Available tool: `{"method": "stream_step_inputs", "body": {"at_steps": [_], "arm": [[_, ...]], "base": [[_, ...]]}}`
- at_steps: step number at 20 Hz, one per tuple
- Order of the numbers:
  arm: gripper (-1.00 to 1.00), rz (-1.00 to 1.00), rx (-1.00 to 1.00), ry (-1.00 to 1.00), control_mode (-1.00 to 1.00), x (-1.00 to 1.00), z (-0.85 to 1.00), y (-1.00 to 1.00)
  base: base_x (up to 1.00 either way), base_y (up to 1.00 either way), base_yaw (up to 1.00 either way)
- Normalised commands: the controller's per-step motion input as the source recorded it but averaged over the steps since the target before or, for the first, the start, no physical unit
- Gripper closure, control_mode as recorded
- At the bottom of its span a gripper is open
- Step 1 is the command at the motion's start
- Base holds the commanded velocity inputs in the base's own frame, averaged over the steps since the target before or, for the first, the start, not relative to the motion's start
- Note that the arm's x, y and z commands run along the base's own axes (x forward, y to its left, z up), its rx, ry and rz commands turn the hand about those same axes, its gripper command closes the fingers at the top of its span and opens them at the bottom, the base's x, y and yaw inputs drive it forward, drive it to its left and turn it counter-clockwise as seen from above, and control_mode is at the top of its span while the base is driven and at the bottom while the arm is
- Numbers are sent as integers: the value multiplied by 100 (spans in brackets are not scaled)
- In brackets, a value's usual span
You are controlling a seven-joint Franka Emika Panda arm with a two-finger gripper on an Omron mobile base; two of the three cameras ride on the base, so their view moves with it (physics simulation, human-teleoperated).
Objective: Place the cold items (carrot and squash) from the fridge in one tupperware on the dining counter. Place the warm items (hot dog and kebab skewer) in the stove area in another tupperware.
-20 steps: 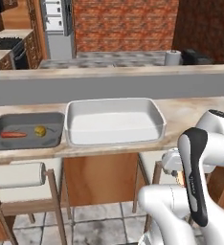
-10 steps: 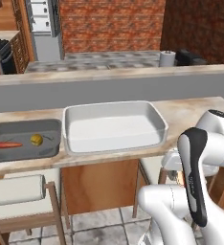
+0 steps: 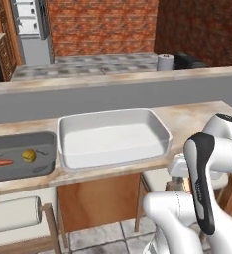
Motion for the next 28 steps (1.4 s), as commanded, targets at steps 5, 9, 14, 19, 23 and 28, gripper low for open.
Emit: {"method": "stream_step_inputs", "body": {"at_steps": [5,9,14,19,23,28], "arm": [[100,-9,2,-3,-100,39,8,14],[100,-7,4,-3,-100,74,28,16],[100,-4,1,1,-100,82,44,5],[100,-4,-1,4,-100,75,52,21],[100,-4,-3,7,-100,68,39,17],[100,-2,0,0,-100,78,-2,1]], "base": [[5,4,-3],[0,0,0],[0,0,0],[0,0,0],[0,0,0],[0,0,0]]}}
